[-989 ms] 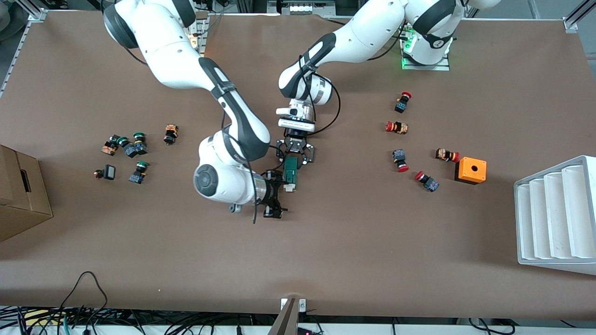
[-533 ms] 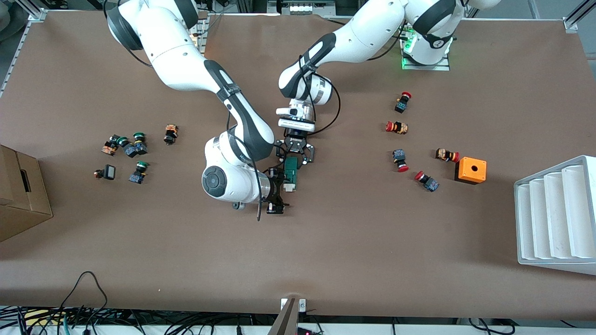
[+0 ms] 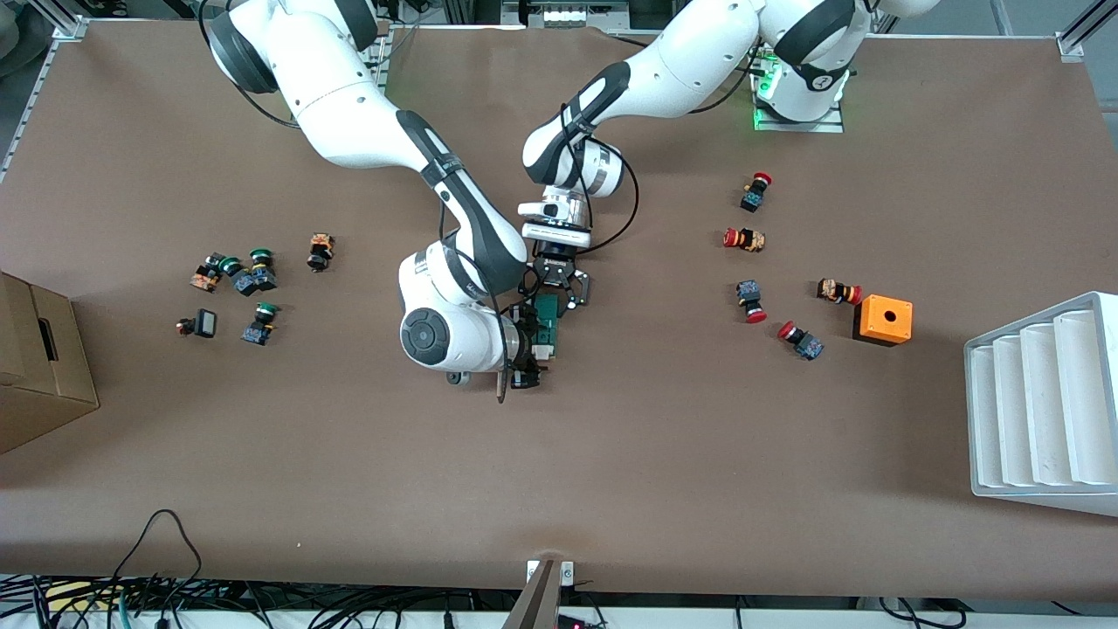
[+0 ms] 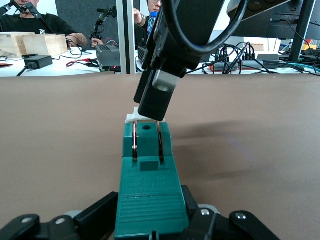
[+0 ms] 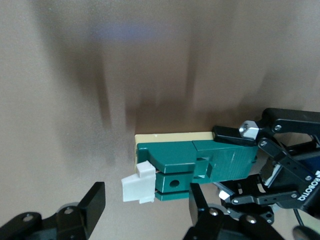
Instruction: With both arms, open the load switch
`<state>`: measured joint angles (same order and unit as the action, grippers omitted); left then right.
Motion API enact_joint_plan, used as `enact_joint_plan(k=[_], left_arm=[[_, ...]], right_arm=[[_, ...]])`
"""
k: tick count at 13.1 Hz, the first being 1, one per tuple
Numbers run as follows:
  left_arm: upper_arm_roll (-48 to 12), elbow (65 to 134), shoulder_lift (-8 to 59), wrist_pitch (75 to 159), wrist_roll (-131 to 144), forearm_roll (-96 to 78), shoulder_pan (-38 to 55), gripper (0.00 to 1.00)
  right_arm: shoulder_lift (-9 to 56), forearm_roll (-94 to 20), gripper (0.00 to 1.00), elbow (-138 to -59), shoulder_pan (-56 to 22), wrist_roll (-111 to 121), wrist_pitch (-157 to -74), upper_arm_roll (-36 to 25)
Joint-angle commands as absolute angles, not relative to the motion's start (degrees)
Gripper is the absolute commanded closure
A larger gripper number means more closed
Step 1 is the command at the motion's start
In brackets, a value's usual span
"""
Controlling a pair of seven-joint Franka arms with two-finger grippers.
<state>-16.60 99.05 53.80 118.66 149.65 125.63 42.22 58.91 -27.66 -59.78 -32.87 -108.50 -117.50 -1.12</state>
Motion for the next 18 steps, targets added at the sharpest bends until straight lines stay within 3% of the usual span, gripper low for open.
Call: enact_joint_plan(k=[1, 18], left_arm=[[-16.35, 96.15, 55.63, 120.85, 148.80, 126.83, 42.89, 0.50], [-16.35, 96.06, 55.99, 120.15, 148.89, 126.83, 42.80, 0.50]], right_arm=[[58.62, -26.46, 0.26, -59.85, -33.66, -109.34, -116.63, -1.14], [58.62, -24.52, 0.55, -60.38, -34.45, -109.42, -116.02, -1.14]])
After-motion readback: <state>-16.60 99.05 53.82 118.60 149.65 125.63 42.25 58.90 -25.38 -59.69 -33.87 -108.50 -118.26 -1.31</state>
